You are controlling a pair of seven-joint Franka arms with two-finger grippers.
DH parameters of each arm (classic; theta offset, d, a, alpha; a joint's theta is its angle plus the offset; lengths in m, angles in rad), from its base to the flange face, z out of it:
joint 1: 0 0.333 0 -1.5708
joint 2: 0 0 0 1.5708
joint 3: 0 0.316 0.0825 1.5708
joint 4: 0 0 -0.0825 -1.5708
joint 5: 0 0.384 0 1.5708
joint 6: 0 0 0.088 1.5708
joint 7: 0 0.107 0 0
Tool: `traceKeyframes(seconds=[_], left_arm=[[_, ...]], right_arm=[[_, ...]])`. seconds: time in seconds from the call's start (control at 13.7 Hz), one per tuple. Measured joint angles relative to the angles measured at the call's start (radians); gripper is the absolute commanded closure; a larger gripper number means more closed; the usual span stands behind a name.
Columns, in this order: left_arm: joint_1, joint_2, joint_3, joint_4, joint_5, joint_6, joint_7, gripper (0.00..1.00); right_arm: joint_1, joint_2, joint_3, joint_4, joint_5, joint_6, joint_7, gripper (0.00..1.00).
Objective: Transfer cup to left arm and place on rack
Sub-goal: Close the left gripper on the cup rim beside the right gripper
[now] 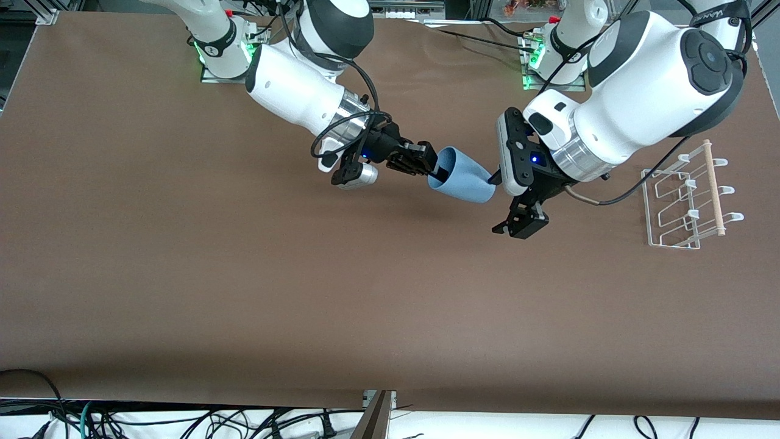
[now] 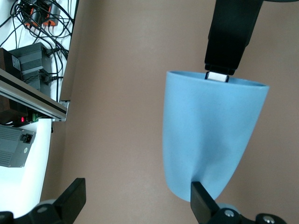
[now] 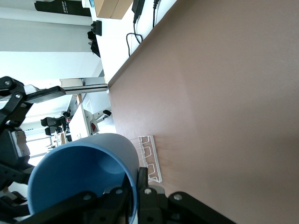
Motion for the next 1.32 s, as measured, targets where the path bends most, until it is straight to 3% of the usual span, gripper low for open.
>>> traceKeyframes(seconds=[0.37, 0.8, 1.32], left_arm=[[0.006, -0.072, -0.004, -0.079, 0.000, -0.001, 0.062, 0.00], [0.020, -0.094, -0.004, -0.135, 0.000, -0.034, 0.103, 0.00], [-0.001, -0.095, -0.013, -0.221, -0.003, 0.068, 0.070, 0.00]], right_arm=[[0.019, 0.008, 0.000, 0.005, 0.000, 0.018, 0.040, 1.00], [0.038, 0.008, 0.000, 0.009, 0.001, 0.021, 0.114, 1.00], [0.044, 0.006, -0.003, 0.017, 0.001, 0.031, 0.115, 1.00]])
